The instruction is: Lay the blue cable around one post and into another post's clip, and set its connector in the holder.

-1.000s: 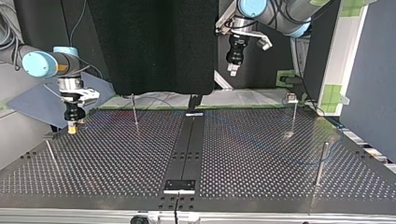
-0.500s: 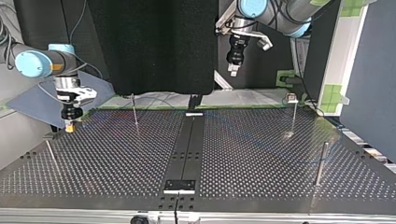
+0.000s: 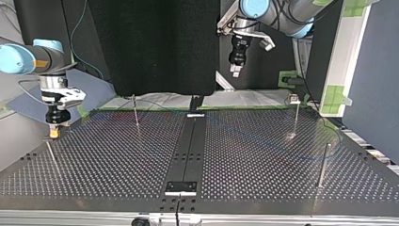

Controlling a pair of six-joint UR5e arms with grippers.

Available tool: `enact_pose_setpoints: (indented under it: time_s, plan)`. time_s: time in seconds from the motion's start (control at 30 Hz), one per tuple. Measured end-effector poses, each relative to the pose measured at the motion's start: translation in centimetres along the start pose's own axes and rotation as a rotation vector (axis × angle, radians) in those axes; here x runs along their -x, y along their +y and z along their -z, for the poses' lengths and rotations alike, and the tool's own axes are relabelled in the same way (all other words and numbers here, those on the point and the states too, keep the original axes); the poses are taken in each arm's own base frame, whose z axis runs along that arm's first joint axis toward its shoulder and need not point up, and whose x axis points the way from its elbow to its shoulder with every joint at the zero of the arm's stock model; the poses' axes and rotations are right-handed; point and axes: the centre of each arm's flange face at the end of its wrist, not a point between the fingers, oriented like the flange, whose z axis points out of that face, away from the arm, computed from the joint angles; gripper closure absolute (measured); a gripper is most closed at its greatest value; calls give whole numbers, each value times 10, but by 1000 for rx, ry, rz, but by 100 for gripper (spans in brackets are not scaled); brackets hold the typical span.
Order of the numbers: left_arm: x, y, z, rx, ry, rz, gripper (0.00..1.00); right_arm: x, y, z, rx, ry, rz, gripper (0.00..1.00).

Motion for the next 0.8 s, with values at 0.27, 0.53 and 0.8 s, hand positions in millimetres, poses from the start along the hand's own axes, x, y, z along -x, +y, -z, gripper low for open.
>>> enact_pose_setpoints:
  time_s: [0.27, 0.53, 0.8]
  plan:
    - [-1, 0, 1, 2, 10, -3, 0, 0, 16, 4, 68, -18, -4, 100]
    - [-1, 1, 1, 2, 13, -3, 0, 1, 34, 9, 119, -53, -5, 100]
    - [-1, 1, 2, 3, 15, -4, 0, 2, 45, 9, 140, -86, 11, 100]
